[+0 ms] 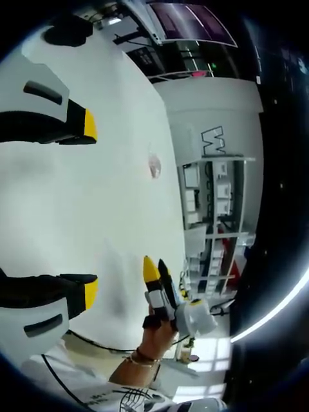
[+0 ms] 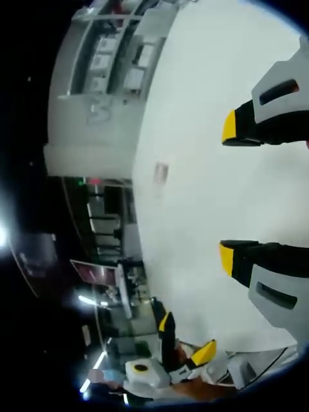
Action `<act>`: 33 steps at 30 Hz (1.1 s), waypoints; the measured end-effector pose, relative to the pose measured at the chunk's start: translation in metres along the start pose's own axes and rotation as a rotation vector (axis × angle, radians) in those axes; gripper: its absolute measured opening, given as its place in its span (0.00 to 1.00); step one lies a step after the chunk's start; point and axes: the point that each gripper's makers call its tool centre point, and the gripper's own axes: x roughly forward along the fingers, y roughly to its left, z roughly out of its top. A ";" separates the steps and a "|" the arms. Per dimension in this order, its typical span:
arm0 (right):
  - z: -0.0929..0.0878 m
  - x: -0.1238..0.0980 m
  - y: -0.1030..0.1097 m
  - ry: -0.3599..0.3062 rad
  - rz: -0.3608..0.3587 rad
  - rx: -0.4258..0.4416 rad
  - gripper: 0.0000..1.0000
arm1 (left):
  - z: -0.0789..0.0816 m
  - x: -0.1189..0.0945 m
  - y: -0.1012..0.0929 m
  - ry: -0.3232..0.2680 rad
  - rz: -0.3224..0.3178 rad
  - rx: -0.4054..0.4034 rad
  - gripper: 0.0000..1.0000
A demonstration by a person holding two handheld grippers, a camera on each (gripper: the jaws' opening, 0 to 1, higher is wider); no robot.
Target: Open the resealable bag by pulling the two sides of the seal apart until the entire bag opening is separated and visibly accessible.
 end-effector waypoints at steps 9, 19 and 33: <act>0.005 0.005 -0.001 0.003 0.000 -0.017 0.57 | 0.000 -0.001 0.000 -0.003 -0.002 -0.001 0.81; 0.004 0.014 -0.002 0.011 -0.004 -0.016 0.57 | -0.003 -0.002 0.004 -0.004 0.002 -0.010 0.81; 0.009 0.025 -0.002 0.021 0.004 -0.026 0.56 | -0.001 -0.004 0.008 -0.016 0.006 -0.014 0.81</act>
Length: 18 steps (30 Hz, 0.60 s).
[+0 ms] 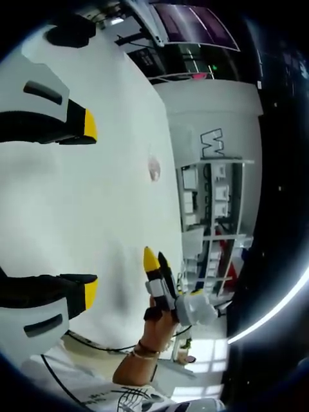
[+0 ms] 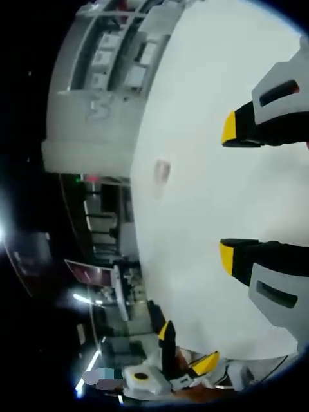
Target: Open the resealable bag by pulling the two sides of the seal apart until the entire bag opening is separated and visibly accessible.
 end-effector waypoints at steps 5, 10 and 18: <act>-0.004 0.005 -0.001 0.014 0.003 0.005 0.56 | 0.000 -0.001 0.001 -0.001 0.002 0.000 0.81; -0.007 0.009 -0.002 0.029 0.008 0.008 0.56 | 0.000 -0.001 0.000 -0.002 0.002 0.001 0.81; -0.005 0.015 -0.001 0.039 0.018 0.005 0.56 | 0.002 -0.002 -0.001 -0.005 0.002 0.004 0.81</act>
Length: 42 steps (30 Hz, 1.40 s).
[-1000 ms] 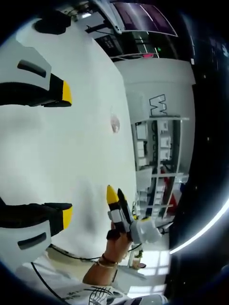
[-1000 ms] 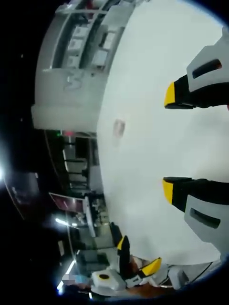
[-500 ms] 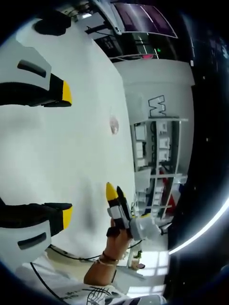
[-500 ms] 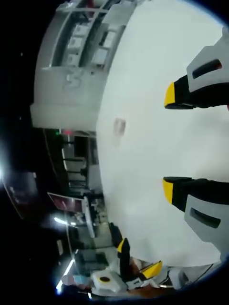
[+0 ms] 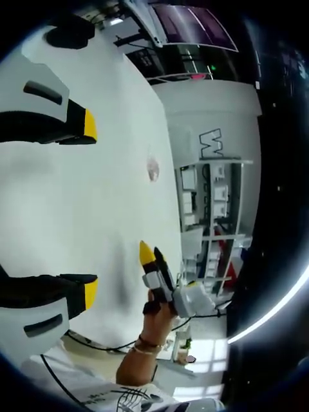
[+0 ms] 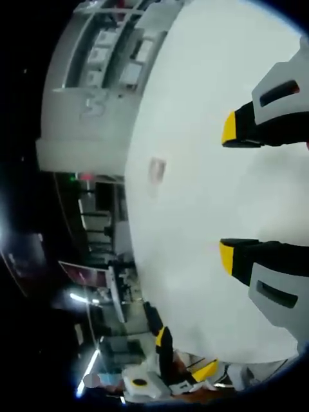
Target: Open the resealable bag by pulling the two sides of the seal apart until the entire bag opening is separated and visibly accessible.
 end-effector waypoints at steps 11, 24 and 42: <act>0.006 0.007 0.000 0.010 0.006 -0.019 0.56 | 0.001 -0.002 0.001 -0.006 0.004 0.002 0.81; 0.006 0.018 -0.002 0.028 0.011 -0.033 0.55 | 0.000 -0.003 0.001 -0.007 0.004 -0.002 0.81; 0.011 0.033 -0.002 0.047 0.027 -0.057 0.54 | 0.003 -0.002 0.000 -0.001 -0.001 0.008 0.81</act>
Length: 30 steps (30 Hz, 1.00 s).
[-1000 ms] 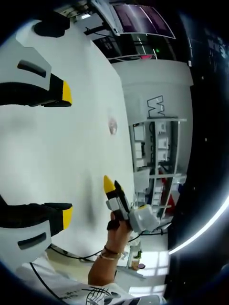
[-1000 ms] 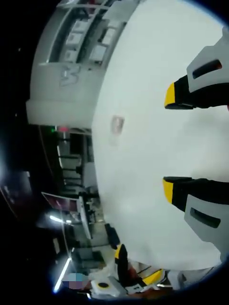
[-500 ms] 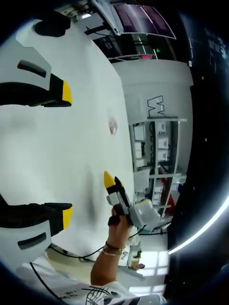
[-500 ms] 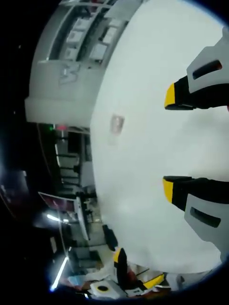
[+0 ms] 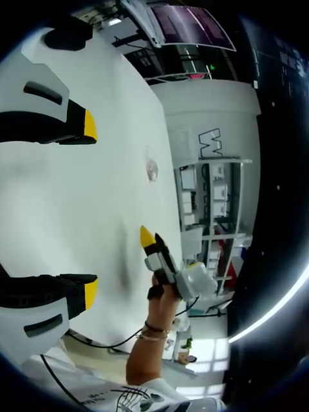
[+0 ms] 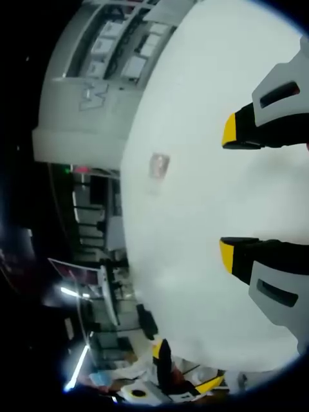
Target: Open the resealable bag by pulling the two sides of the seal apart until the entire bag opening is separated and visibly accessible.
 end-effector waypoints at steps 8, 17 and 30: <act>0.003 0.004 -0.004 0.001 -0.002 0.002 0.54 | 0.004 0.000 0.001 0.000 0.004 0.008 0.81; 0.004 0.012 -0.010 0.014 -0.001 0.006 0.54 | 0.007 0.001 0.000 -0.003 -0.002 0.014 0.81; 0.010 0.025 -0.010 0.023 0.011 -0.003 0.53 | 0.004 0.000 0.001 0.003 -0.002 0.010 0.81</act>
